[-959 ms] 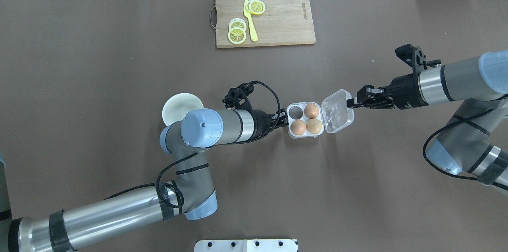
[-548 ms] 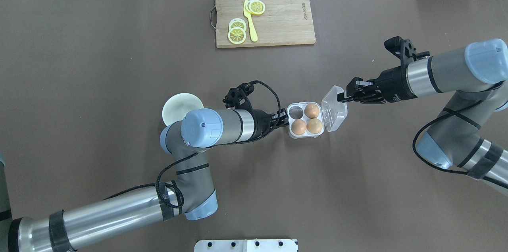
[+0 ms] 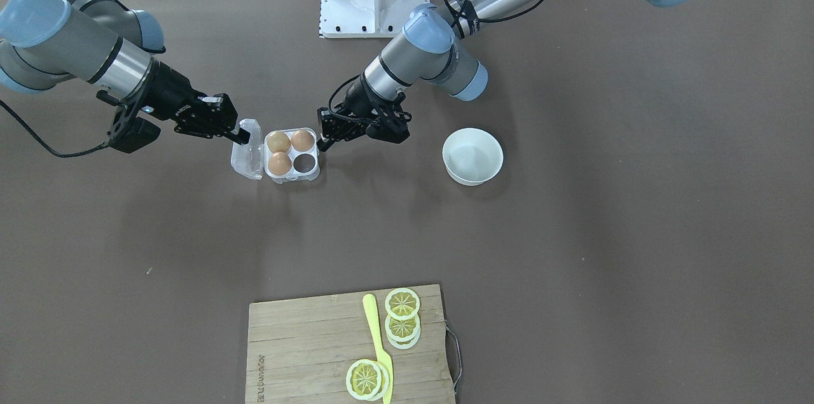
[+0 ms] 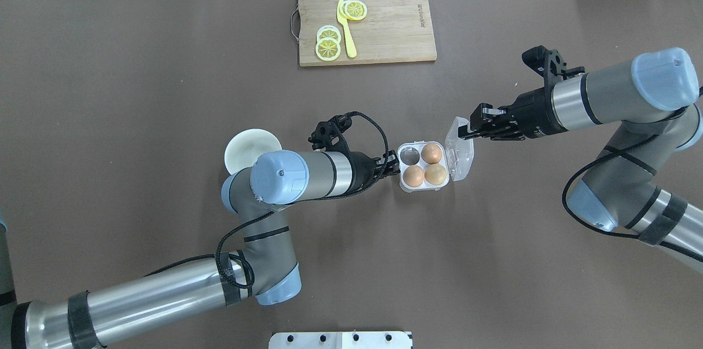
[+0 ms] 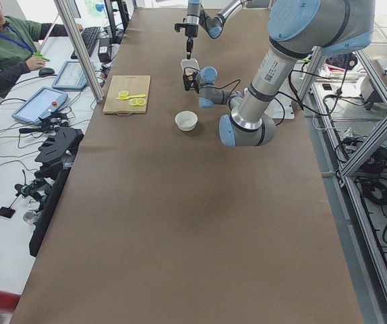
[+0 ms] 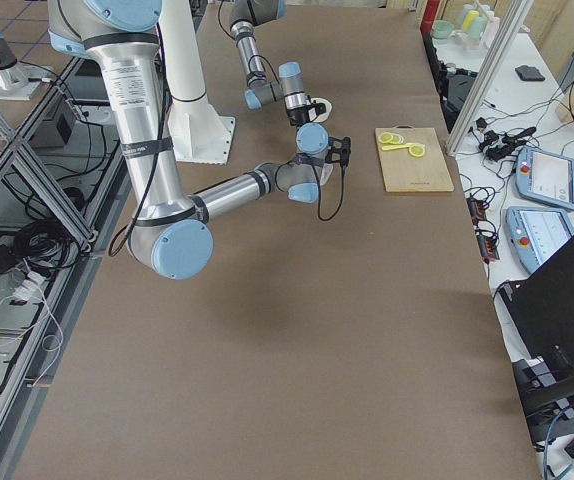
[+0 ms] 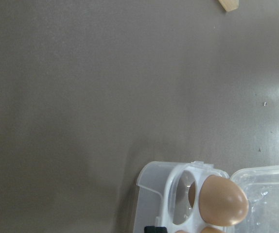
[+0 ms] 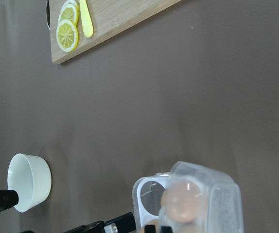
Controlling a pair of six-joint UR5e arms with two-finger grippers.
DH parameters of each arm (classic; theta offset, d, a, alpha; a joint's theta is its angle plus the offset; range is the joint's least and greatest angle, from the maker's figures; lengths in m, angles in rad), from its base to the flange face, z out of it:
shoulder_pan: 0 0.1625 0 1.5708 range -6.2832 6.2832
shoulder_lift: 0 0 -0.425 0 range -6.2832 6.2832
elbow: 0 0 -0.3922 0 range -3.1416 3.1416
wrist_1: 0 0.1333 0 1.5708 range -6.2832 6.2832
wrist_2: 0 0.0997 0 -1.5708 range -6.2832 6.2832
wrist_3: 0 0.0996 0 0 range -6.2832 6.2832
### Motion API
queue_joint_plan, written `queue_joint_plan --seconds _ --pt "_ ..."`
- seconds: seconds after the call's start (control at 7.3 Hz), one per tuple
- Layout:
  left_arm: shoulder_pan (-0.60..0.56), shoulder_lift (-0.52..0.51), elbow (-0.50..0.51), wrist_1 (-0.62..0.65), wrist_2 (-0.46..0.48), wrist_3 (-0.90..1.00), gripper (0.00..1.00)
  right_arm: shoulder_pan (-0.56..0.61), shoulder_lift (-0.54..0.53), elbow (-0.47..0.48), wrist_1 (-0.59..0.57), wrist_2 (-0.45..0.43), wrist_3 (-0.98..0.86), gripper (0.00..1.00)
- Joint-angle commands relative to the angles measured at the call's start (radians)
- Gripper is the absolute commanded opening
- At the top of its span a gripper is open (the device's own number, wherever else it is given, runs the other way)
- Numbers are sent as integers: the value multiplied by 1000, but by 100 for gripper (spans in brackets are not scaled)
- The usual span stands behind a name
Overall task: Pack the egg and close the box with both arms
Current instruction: 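Swing the clear lid up and over the eggs with the right gripper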
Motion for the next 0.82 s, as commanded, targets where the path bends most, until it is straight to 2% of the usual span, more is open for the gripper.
queue_joint_plan --seconds 0.0,0.68 --pt "0 0 0 0 1 0 0 -4 19 9 -22 -2 -1 17" --pt "0 0 0 0 -1 -1 0 -53 21 8 -24 -36 -1 18"
